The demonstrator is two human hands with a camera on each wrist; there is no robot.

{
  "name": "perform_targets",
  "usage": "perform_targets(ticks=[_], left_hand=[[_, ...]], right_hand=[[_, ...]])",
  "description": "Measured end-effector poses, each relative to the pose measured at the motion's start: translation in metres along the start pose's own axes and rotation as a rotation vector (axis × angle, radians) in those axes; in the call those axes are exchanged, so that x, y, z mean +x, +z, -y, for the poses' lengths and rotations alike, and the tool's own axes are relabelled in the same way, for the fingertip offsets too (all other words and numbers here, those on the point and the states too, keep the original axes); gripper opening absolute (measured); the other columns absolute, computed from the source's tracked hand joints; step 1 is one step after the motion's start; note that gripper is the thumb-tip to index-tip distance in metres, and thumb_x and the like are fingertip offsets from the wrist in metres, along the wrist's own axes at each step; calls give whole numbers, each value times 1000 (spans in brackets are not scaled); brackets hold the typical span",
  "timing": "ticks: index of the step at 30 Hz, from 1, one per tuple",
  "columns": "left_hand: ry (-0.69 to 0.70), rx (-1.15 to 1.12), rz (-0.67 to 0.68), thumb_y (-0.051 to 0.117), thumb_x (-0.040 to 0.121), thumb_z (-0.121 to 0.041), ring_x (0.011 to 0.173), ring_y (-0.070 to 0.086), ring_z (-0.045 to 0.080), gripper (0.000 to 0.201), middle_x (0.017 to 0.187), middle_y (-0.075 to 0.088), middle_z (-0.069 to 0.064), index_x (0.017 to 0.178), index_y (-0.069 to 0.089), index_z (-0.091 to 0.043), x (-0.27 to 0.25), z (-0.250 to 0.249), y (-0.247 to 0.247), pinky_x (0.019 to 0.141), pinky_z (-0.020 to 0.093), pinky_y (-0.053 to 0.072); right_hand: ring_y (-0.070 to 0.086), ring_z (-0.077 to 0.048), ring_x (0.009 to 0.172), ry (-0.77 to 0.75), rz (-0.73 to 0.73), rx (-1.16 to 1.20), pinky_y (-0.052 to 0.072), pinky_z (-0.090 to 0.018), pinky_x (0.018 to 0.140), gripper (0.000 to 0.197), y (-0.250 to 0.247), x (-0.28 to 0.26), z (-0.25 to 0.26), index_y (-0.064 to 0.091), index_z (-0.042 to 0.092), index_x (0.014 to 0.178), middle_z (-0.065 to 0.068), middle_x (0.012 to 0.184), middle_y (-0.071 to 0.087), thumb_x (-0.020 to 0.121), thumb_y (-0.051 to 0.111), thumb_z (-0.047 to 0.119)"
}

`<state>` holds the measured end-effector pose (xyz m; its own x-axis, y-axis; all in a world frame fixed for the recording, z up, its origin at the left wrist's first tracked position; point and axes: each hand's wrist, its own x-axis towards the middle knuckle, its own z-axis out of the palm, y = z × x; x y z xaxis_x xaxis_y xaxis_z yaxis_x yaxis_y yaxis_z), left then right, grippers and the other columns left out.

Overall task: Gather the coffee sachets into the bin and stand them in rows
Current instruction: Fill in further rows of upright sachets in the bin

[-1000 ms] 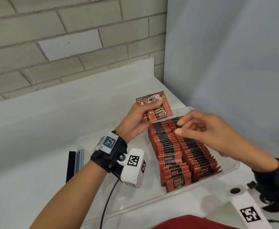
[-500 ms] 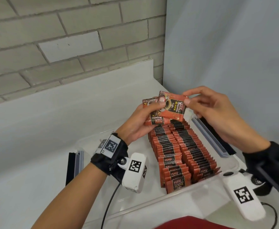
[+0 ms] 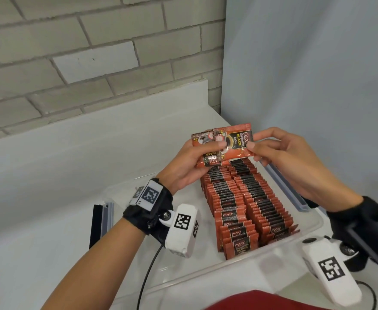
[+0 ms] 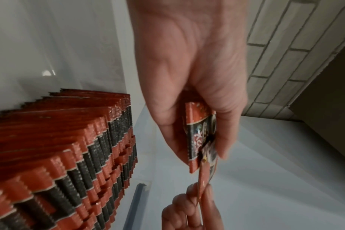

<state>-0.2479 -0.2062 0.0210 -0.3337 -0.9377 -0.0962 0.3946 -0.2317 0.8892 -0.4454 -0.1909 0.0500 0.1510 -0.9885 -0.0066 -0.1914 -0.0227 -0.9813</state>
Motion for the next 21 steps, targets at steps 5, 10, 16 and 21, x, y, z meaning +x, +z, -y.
perform_targets(ticks=[5,10,16,21], left_hand=[[10,-120,-83,54,88,-15,76,69,15,19,83,71,6,102,63,-7,2,-3,2,69,27,57],[8,-120,-182,47,95,-12,68,66,13,18,74,68,3,101,64,-9,4,-3,0,62,24,55],[-11,-146,-192,48,95,-12,70,65,13,17,76,67,4,101,63,-8,2,-4,2,64,24,54],[-27,-151,-209,50,95,-13,69,67,14,9,75,68,4,99,57,-8,1,-5,1,64,26,55]], right_hand=[[65,0,70,-87,14,-38,47,-13,65,15,-20,-14,2,69,19,96,3,83,75,82,68,25],[66,-7,69,-209,418,-386,49,-17,58,9,-29,-39,3,74,36,81,14,81,74,75,69,32],[63,4,87,-267,732,-621,43,-7,76,12,-15,-53,-19,76,32,92,31,87,67,84,69,26],[60,-1,84,-251,796,-752,47,-16,76,11,-2,-53,-33,74,32,94,23,84,66,86,69,27]])
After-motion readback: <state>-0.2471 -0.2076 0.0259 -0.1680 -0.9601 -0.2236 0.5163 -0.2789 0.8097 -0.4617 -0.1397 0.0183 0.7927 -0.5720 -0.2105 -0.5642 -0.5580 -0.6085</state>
